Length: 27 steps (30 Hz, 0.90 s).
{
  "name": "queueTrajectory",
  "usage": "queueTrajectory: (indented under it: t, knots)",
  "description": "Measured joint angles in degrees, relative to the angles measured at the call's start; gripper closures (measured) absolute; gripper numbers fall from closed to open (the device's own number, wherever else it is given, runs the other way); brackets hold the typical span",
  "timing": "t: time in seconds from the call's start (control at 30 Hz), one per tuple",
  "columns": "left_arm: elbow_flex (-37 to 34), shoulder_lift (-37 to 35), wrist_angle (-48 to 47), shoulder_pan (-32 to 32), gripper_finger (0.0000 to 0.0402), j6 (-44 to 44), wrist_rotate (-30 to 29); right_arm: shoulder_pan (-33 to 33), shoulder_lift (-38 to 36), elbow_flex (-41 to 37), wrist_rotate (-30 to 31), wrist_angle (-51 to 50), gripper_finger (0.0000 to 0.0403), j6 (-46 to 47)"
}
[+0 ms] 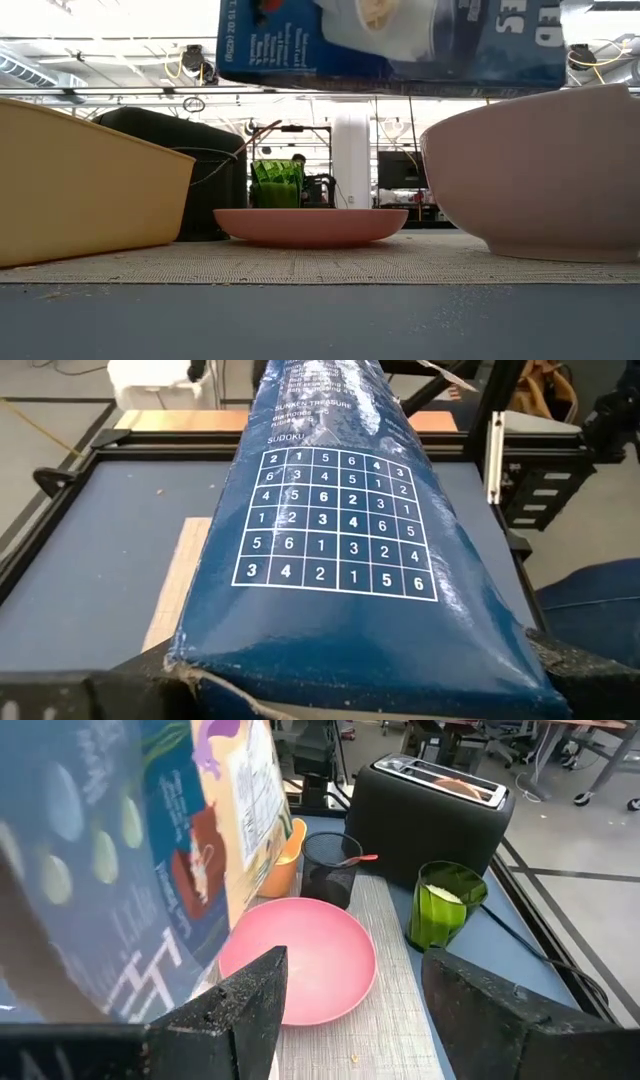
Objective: Arrange a breakfast setting
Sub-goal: Pour the cereal in the bowl
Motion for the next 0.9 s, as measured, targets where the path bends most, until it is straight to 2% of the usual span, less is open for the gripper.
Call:
queueTrajectory:
  t: [0.23, 0.37, 0.57, 0.7, 0.9]
  knots:
    - [0.0, -0.6, -1.1, 0.3, 0.0135, -1.2, 0.1, 0.0, 0.0, 0.0, 0.0, 0.0, 0.0181, 0.0]
    - [0.0, -0.1, -1.5, 0.2, 0.0135, -1.4, 3.0, 0.0, 0.0, 0.0, 0.0, 0.0, 0.0181, 0.0]
    - [0.0, 0.0, -0.4, 0.7, 0.0136, -0.7, 2.8, 0.0, 0.0, 0.0, 0.0, 0.0, 0.0181, 0.0]
    - [0.0, -0.1, -3.2, 1.2, 0.0137, 0.0, 2.5, 0.0, 0.0, 0.0, 0.0, 0.0, 0.0181, 0.0]
    - [0.1, -0.2, -0.8, 1.3, 0.0138, 0.4, 3.7, 0.0, 0.0, 0.0, 0.0, 0.0, 0.0181, 0.0]
